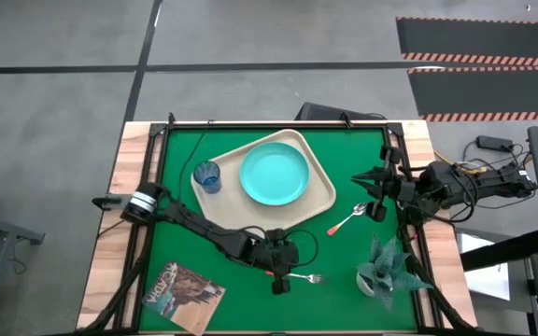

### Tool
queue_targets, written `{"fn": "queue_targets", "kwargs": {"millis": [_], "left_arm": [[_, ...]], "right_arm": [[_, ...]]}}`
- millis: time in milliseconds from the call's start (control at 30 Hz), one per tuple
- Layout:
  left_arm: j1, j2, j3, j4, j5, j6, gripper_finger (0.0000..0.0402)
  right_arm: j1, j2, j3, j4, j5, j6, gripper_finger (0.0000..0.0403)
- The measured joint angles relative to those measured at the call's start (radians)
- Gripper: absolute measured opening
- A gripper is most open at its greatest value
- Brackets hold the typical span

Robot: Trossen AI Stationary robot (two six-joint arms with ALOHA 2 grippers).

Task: Pick and place plate/cup/fork/spoon on tray
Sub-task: Put the orange fork on the white tray

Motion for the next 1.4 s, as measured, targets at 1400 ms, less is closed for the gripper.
{"fn": "queue_targets", "kwargs": {"millis": [1400], "left_arm": [[-0.022,0.052,-0.204,0.339,0.015,0.174,0.0122]], "right_arm": [[0.0,0.002,0.0,0.007,0.0,-0.027,0.0018]]}}
